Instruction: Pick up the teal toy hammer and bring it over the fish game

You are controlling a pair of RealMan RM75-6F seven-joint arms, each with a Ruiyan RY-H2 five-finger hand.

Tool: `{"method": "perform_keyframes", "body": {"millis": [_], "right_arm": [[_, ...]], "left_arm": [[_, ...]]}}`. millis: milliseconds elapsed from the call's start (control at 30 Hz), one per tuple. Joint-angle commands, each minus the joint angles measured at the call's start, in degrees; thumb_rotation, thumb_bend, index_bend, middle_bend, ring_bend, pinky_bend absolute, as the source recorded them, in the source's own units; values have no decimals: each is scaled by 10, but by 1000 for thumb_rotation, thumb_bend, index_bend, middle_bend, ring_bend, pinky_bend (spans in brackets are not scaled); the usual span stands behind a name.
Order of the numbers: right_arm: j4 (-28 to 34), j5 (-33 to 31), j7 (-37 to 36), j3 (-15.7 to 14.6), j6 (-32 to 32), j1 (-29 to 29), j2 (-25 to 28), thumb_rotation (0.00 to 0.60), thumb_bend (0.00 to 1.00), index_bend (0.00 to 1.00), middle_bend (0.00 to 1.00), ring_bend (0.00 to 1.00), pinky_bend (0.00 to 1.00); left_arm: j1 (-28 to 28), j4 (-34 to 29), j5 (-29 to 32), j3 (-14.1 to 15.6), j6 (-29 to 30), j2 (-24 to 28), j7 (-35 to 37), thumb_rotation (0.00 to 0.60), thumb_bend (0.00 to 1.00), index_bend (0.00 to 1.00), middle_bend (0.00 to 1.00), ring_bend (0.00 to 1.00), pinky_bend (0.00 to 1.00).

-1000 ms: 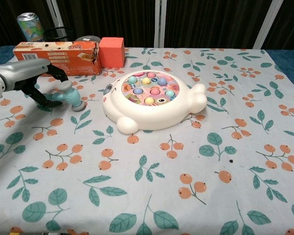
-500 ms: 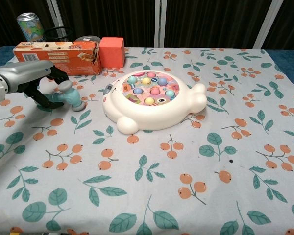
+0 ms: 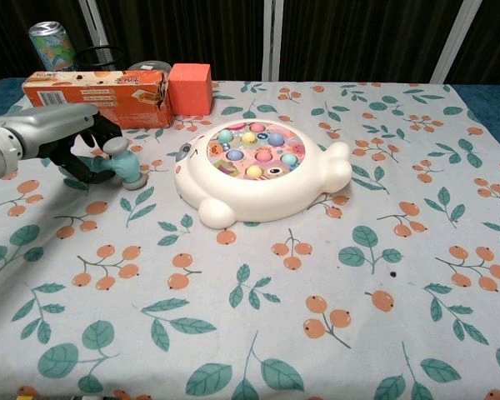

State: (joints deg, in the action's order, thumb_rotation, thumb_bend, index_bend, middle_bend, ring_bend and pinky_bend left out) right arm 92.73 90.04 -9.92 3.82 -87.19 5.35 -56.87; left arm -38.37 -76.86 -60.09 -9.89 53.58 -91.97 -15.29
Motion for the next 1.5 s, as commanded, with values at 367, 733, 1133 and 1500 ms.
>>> {"method": "perform_keyframes", "body": {"millis": [367, 733, 1133, 1500], "right_arm": [[-1, -1, -2, 0, -3, -2, 0, 600, 99, 0, 112, 0, 0], [4, 5, 4, -2, -11, -7, 4, 600, 99, 0, 123, 0, 0], [18, 8, 18, -6, -24, -19, 11, 600, 99, 0, 131, 0, 0], [16, 6, 14, -8, -25, -23, 11, 600, 99, 0, 132, 0, 0]], "left_arm": [[3, 8, -24, -2, 11, -2, 32, 600, 481, 553, 489, 376, 362], [-9, 34, -149, -12, 43, 20, 183, 600, 538, 644, 590, 470, 489], [-94, 102, -231, -26, 9, 2, 278, 600, 612, 680, 629, 521, 578], [-157, 125, -178, -40, -84, -6, 182, 600, 635, 698, 646, 534, 588]]}}
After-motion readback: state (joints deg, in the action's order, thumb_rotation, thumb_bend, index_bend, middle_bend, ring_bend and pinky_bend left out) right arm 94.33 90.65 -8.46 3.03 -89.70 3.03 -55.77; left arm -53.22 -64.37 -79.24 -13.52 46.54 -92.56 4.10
